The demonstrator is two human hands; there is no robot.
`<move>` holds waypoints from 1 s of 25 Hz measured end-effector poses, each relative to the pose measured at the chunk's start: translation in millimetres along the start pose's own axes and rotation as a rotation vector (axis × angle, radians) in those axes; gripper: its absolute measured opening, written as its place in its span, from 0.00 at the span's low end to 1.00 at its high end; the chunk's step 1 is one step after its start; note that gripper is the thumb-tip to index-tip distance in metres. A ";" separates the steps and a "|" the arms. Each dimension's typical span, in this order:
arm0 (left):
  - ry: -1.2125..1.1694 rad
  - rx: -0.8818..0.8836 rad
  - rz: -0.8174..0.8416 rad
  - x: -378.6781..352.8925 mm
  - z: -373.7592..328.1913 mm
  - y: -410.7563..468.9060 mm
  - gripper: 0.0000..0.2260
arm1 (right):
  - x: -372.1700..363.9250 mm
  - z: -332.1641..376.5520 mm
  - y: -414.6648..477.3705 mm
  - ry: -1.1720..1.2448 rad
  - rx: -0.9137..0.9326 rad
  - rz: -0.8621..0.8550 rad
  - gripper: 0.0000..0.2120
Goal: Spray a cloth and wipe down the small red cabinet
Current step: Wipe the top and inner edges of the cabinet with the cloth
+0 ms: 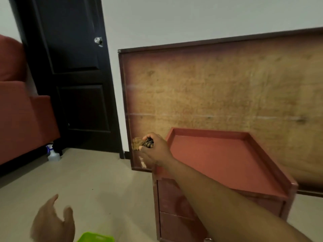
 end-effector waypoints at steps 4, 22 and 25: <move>-0.100 -0.237 0.295 -62.0 -135.5 -28.5 0.17 | 118.6 -12.2 -5.8 -0.155 -0.046 -0.118 0.11; 0.303 -0.554 0.764 -255.8 -294.2 -88.4 0.25 | 280.5 -124.5 -138.1 -0.721 -0.299 -0.038 0.09; 0.444 -0.456 0.910 -288.1 -266.0 -83.4 0.34 | 265.1 -155.4 -169.8 -0.955 -0.400 0.041 0.27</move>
Point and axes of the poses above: each hand's wrist, its own y-axis towards the middle knuckle, its own x-axis out of the back of the hand, z = x × y, the point moved 8 cm from there along y, towards the middle knuckle, and after that the axes turned 11 degrees about x, right-handed, at the moved point
